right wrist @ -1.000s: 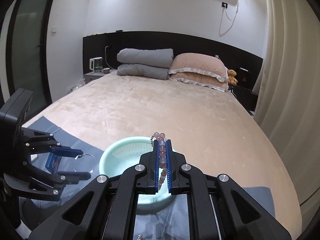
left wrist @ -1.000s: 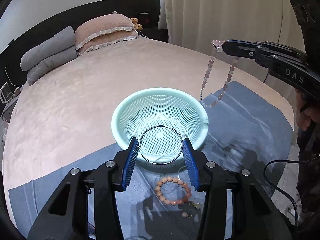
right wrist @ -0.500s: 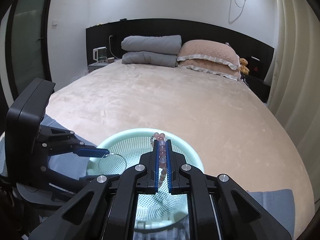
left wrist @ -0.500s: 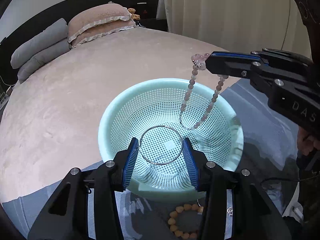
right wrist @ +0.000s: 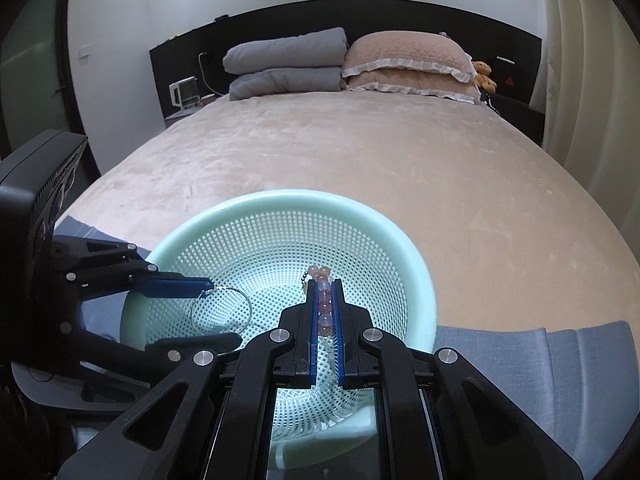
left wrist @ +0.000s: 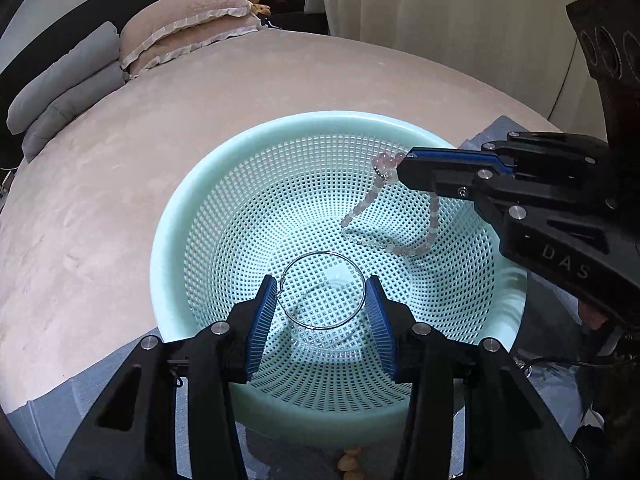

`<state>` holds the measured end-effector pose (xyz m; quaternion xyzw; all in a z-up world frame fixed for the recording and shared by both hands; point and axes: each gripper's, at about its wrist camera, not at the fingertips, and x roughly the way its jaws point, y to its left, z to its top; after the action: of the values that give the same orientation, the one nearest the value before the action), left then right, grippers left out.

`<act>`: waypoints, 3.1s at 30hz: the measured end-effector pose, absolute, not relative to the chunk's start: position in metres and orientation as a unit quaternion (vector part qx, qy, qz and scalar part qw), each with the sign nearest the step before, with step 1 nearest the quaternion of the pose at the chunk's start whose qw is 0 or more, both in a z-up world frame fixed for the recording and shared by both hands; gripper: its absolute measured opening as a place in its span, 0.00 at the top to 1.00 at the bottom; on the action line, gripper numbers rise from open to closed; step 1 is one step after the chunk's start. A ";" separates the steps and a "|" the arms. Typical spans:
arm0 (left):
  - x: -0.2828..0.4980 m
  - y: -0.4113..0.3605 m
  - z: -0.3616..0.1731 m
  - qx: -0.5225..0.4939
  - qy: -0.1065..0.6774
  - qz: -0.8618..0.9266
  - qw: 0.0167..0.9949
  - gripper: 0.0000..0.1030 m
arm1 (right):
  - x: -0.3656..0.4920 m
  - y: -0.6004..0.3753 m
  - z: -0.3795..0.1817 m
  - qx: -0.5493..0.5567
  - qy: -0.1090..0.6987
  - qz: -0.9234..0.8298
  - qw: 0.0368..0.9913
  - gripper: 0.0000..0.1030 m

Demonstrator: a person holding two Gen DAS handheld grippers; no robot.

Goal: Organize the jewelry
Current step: 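Drop the hoop and pink bracelet into the green basket with both tools, then move the left tool back toward the pearl earring on the cloth, then grasp the pearl earring with the left tool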

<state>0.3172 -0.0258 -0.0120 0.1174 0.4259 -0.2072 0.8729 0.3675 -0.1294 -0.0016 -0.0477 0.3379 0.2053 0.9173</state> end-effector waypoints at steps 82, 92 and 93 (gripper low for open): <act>0.154 0.017 -0.065 0.087 0.419 -0.220 0.877 0.57 | 0.220 -0.169 -0.085 -0.081 0.374 0.209 0.900 0.85; 0.160 0.032 -0.063 0.064 0.424 -0.199 0.881 0.88 | 0.214 -0.163 -0.085 -0.091 0.374 0.200 0.901 0.96; 0.161 0.033 -0.064 0.058 0.426 -0.197 0.881 0.89 | 0.213 -0.163 -0.084 -0.090 0.375 0.201 0.901 0.97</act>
<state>0.1610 0.0332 -0.0636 0.0576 0.4257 -0.1971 0.8812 0.2130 -0.1629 -0.0843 -0.0902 0.3749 0.2009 0.9005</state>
